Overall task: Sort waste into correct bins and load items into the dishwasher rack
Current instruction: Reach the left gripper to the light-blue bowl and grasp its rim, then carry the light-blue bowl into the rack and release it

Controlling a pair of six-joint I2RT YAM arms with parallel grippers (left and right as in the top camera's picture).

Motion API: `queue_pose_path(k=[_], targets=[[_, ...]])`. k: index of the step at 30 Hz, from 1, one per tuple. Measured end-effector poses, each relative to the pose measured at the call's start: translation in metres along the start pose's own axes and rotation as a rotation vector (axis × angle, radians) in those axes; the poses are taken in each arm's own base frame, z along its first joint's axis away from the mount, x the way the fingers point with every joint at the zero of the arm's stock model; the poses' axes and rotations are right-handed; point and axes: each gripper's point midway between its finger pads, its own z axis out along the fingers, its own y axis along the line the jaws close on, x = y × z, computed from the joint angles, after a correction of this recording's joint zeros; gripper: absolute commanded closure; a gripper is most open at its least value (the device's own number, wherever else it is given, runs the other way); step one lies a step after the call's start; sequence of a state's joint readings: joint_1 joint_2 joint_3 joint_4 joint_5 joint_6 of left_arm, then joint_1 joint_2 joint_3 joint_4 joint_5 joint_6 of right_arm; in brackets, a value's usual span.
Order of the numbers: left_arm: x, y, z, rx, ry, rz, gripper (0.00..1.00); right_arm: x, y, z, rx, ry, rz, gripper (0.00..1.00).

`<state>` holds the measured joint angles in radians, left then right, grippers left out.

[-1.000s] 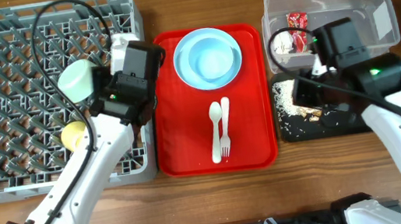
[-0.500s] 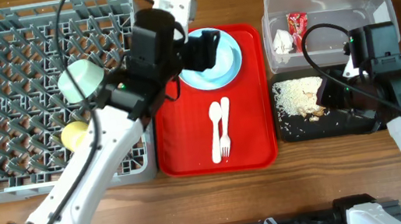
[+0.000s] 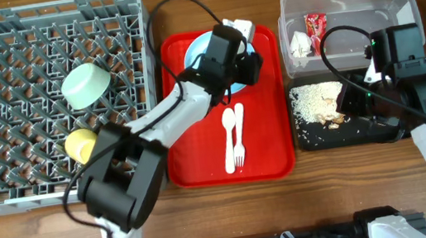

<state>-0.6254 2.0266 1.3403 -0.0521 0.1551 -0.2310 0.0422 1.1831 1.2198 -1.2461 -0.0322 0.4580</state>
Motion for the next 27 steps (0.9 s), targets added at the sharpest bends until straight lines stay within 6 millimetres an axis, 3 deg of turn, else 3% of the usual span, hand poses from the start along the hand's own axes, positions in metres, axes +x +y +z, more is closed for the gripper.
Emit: queue_pose_path(k=[5,7,10,19,23,25,27], targets=[[0.029,0.014,0.012,-0.043,0.089,-0.014,0.67,0.000,0.000,0.000,0.000,0.000,0.000,0.57],[0.036,0.022,0.012,-0.090,0.116,-0.019,0.85,0.000,0.000,0.000,0.000,0.000,0.000,0.57],[0.039,0.031,0.011,-0.139,0.122,-0.016,0.96,0.000,0.000,0.000,0.000,0.000,0.000,0.57],[0.008,0.030,-0.005,-0.168,0.021,0.002,0.96,0.002,-0.001,0.000,0.003,0.007,0.000,0.57],[-0.019,0.016,-0.036,-0.143,-0.035,0.005,0.96,0.002,-0.001,0.000,0.004,0.007,0.000,0.57],[-0.045,0.012,-0.075,-0.135,-0.092,-0.003,0.96,0.002,-0.001,0.000,0.003,0.008,0.000,0.57],[-0.064,0.020,-0.106,-0.145,-0.141,-0.031,0.96,0.002,-0.001,0.000,0.003,0.007,-0.004,0.57]])
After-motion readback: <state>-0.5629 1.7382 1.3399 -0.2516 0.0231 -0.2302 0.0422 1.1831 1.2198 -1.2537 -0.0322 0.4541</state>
